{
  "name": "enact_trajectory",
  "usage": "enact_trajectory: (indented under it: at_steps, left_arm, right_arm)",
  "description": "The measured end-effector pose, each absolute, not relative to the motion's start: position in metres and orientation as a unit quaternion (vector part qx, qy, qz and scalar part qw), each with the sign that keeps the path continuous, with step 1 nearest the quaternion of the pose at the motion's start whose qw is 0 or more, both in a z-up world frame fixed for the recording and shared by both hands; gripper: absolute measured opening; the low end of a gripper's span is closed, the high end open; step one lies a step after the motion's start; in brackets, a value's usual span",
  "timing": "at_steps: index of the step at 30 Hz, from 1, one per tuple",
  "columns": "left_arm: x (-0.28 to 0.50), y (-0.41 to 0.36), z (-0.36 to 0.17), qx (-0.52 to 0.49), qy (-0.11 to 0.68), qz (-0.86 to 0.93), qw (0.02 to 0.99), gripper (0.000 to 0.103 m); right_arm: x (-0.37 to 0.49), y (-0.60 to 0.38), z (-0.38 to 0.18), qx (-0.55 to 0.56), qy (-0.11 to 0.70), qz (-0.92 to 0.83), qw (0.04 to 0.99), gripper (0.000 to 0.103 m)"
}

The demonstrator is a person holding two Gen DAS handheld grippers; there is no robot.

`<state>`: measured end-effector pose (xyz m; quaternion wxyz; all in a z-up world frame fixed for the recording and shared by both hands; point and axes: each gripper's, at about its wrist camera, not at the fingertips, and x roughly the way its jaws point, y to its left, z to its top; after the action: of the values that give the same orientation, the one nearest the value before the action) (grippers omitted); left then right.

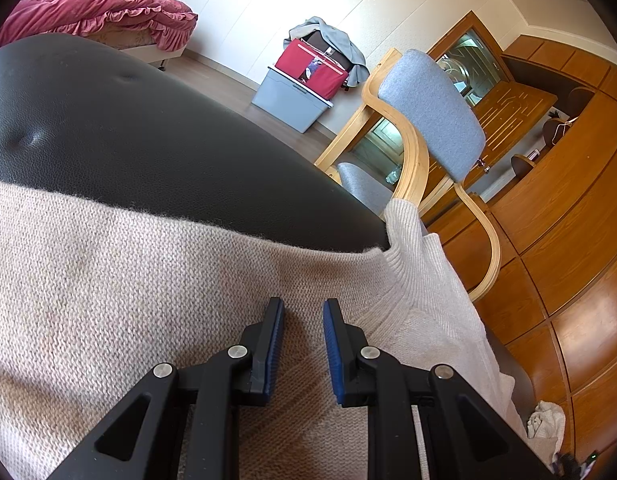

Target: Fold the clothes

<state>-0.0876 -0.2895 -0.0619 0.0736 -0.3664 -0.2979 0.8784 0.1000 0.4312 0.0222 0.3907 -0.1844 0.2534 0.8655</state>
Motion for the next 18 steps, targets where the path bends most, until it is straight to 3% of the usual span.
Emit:
enact_trajectory:
  at_steps: [2,7,8,9,10,14,18]
  left_arm:
    - [-0.088,-0.290,-0.062,-0.366,-0.298,0.878,0.074,0.019]
    - [-0.088,-0.289,-0.062,-0.366,-0.299,0.878,0.074,0.019]
    - [-0.088,-0.289,-0.062,-0.366,-0.299,0.878,0.074,0.019]
    - [-0.088,-0.289,-0.062,-0.366,-0.299,0.878,0.074,0.019]
    - [-0.088,-0.289,-0.062,-0.366,-0.299,0.878,0.074,0.019]
    - [-0.088,-0.289,-0.062,-0.366,-0.299,0.878,0.073,0.019]
    - [-0.088,-0.287,-0.061,-0.367,-0.295,0.879,0.071,0.019]
  right_arm:
    - [0.073,0.390,0.033,-0.189,0.205,0.906,0.317,0.044]
    - [-0.025,0.282,0.015,-0.311,0.120,0.942,0.044,0.042]
    - [-0.040,0.261,0.008,-0.329,0.105,0.939,0.011,0.036]
    - [-0.055,0.242,0.002,-0.345,0.090,0.934,-0.020,0.019]
    - [-0.069,0.226,-0.003,-0.360,0.082,0.928,-0.048,0.017]
    - [-0.121,0.191,-0.027,-0.417,0.071,0.899,-0.115,0.017]
    - [-0.137,0.202,-0.035,-0.424,0.065,0.899,-0.085,0.013]
